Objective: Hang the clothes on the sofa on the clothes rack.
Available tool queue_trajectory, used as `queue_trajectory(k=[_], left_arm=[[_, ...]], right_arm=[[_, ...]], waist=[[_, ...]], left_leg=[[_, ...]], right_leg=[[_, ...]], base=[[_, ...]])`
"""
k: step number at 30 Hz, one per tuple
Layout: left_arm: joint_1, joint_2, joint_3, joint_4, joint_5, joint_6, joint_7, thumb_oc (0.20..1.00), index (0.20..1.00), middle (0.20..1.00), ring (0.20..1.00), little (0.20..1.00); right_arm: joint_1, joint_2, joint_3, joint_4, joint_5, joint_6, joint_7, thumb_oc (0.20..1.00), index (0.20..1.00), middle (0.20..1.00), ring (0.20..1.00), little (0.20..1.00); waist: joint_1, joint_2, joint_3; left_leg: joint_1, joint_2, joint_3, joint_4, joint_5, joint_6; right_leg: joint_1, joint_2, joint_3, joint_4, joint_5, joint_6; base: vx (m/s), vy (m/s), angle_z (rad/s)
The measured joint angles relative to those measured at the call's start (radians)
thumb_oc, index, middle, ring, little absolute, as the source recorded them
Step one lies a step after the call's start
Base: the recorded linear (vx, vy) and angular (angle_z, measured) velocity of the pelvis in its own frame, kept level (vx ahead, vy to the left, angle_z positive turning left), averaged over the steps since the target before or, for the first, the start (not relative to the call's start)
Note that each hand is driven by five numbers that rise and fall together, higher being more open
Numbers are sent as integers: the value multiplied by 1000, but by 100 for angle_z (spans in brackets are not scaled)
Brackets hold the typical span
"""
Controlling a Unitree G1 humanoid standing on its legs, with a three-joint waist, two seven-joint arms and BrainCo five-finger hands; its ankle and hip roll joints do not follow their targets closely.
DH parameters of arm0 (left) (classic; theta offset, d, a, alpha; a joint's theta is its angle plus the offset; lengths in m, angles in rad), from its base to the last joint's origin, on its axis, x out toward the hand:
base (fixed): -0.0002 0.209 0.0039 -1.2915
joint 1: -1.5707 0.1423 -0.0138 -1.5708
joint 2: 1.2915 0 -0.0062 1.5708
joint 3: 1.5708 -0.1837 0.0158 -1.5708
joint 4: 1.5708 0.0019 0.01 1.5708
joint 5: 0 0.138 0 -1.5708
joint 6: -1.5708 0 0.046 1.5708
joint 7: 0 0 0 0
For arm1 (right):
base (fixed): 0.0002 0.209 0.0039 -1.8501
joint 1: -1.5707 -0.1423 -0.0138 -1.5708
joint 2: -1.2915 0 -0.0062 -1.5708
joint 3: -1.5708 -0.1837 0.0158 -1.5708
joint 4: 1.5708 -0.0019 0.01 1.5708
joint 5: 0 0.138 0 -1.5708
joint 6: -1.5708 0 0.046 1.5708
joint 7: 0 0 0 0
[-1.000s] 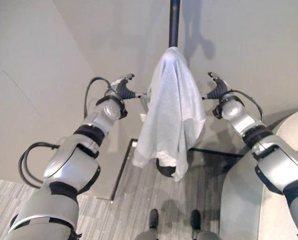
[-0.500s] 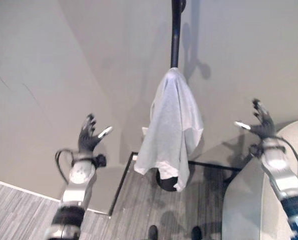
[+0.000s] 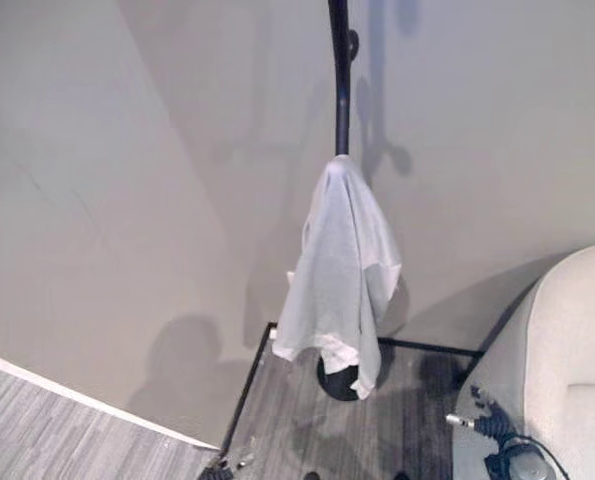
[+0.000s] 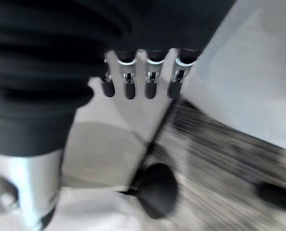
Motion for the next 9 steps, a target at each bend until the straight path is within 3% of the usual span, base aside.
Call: queue_trajectory(k=[5,9], left_arm=[[-37,-25,13,144,49,11,5,1000,1000,1000,1000,1000],[-40,-13,30,106,46,21,3,1000,1000,1000,1000,1000]], right_arm=[[-28,75,10,307,38,25,1,1000,1000,1000,1000,1000],[-20,70,-35,334,81,49,1,1000,1000,1000,1000,1000]], waist=[[2,-1,-18],[2,-5,-20]], left_leg=[[2,1,-1,0,1,2],[4,0,-1,0,5,9]], right_leg=[[6,0,-7,0,-3,1],[7,-1,-10,-2,0,3]], base=[[15,-5,2],[9,-2,0]])
